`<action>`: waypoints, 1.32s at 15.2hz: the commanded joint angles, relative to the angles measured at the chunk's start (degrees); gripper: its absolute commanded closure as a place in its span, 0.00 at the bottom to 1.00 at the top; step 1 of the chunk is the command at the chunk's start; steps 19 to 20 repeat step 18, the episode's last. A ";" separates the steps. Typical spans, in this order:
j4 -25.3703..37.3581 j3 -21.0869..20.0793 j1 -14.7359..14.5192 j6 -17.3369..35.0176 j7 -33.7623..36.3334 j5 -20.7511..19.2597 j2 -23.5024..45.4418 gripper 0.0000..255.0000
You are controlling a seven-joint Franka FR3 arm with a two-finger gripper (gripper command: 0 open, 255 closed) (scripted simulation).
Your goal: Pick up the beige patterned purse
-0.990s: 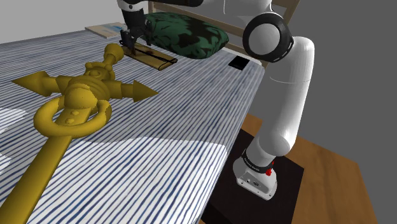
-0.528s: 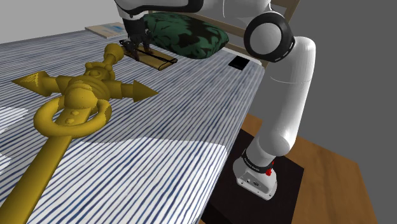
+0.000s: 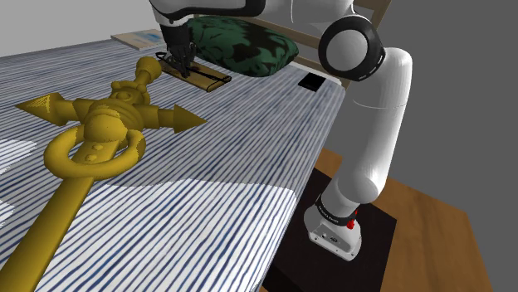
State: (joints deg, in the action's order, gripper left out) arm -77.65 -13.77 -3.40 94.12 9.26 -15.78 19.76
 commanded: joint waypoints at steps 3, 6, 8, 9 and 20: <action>1.93 0.00 -0.13 -1.64 -0.36 -0.02 0.26 1.00; 5.01 -0.02 -0.43 -4.17 -0.80 -0.12 0.78 1.00; 7.24 -0.02 -0.66 -5.93 -1.09 -0.22 1.24 1.00; 8.42 -0.01 -0.79 -6.83 -1.25 -0.28 1.51 1.00; 18.47 0.09 -2.06 -13.91 -2.44 -1.06 4.39 1.00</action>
